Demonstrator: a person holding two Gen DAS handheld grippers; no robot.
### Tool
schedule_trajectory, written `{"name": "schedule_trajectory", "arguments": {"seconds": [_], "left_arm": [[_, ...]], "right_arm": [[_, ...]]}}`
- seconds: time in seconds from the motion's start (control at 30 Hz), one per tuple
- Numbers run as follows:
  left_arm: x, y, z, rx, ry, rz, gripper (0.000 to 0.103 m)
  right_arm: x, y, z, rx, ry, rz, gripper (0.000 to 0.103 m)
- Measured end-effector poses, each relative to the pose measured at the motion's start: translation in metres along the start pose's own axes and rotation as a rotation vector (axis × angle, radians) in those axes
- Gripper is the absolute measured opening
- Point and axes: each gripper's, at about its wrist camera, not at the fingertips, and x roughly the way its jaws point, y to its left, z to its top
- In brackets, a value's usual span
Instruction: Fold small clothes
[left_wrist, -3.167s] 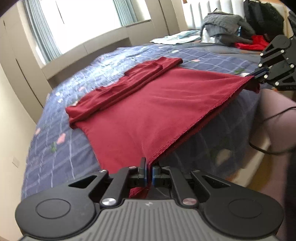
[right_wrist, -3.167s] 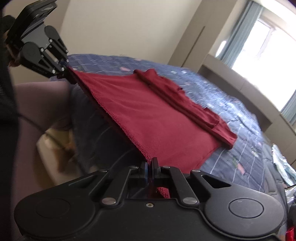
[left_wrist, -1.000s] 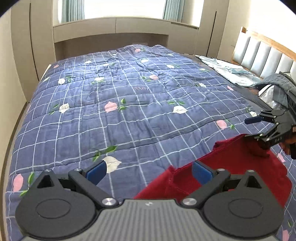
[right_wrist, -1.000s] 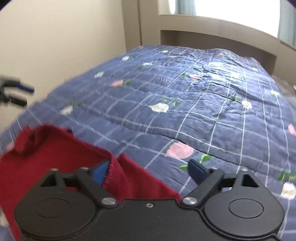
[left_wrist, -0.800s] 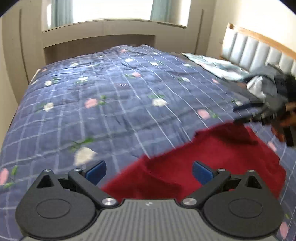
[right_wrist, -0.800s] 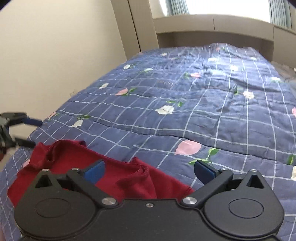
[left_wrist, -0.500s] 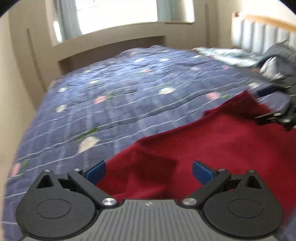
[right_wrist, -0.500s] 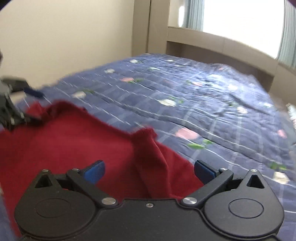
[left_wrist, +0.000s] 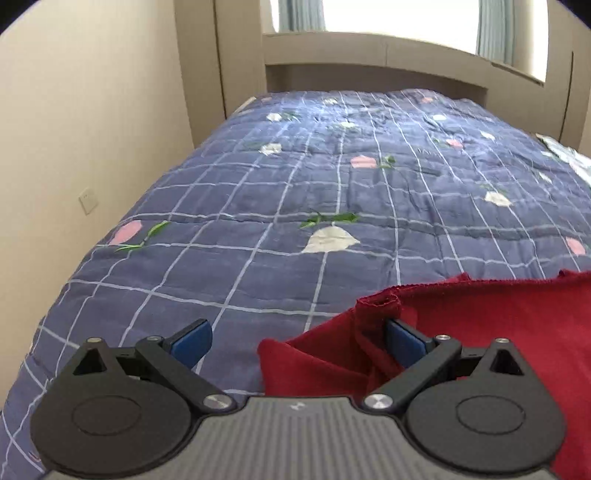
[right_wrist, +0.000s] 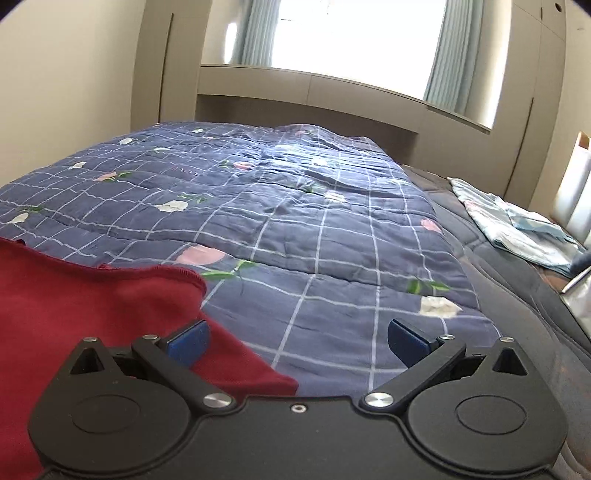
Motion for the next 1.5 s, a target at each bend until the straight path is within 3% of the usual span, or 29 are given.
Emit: {"name": "schedule_trajectory", "arguments": {"seconds": [0.23, 0.3, 0.4, 0.5, 0.57, 0.63, 0.73, 0.83, 1.03, 1.2, 1.3, 1.37, 1.43, 1.5], "left_arm": [[-0.047, -0.022, -0.022, 0.031, -0.157, -0.014, 0.103], [-0.060, -0.031, -0.034, 0.062, -0.200, 0.011, 0.103], [-0.077, -0.040, -0.054, 0.099, -0.258, 0.069, 0.103], [-0.087, -0.041, -0.072, 0.130, -0.289, 0.110, 0.103], [-0.087, -0.037, -0.079, 0.129, -0.266, 0.130, 0.103], [-0.083, -0.028, -0.084, 0.085, -0.224, 0.146, 0.103], [-0.072, -0.013, -0.094, -0.009, -0.143, 0.112, 0.102], [-0.067, -0.002, -0.104, -0.111, -0.142, 0.070, 0.102], [-0.059, 0.017, -0.110, -0.212, -0.114, -0.016, 0.103], [-0.057, 0.020, -0.112, -0.220, -0.120, -0.022, 0.103], [-0.056, 0.019, -0.111, -0.218, -0.116, -0.020, 0.103], [-0.056, 0.019, -0.111, -0.220, -0.117, -0.023, 0.103], [-0.056, 0.019, -0.111, -0.220, -0.116, -0.022, 0.103], [-0.056, 0.019, -0.111, -0.220, -0.115, -0.022, 0.103]], "right_arm": [[-0.062, 0.057, -0.008, -0.112, -0.117, 0.112, 0.102], [-0.075, 0.074, -0.014, -0.137, -0.137, 0.126, 0.102], [-0.088, 0.093, -0.024, -0.179, -0.144, 0.095, 0.102], [-0.081, 0.102, -0.041, -0.246, -0.086, -0.025, 0.102], [-0.072, 0.097, -0.053, -0.242, -0.046, -0.084, 0.102], [-0.072, 0.084, -0.065, -0.140, -0.074, -0.046, 0.102], [-0.070, 0.083, -0.066, -0.116, -0.069, -0.033, 0.102], [-0.070, 0.088, -0.069, -0.141, -0.084, -0.052, 0.102], [-0.070, 0.083, -0.073, -0.128, -0.097, -0.046, 0.102], [-0.069, 0.084, -0.072, -0.135, -0.097, -0.050, 0.102], [-0.068, 0.081, -0.057, -0.164, -0.026, -0.032, 0.102], [-0.074, 0.087, -0.042, -0.223, 0.007, -0.122, 0.102], [-0.085, 0.101, -0.025, -0.278, -0.030, -0.254, 0.102], [-0.093, 0.115, -0.006, -0.246, -0.082, -0.218, 0.102]]}}
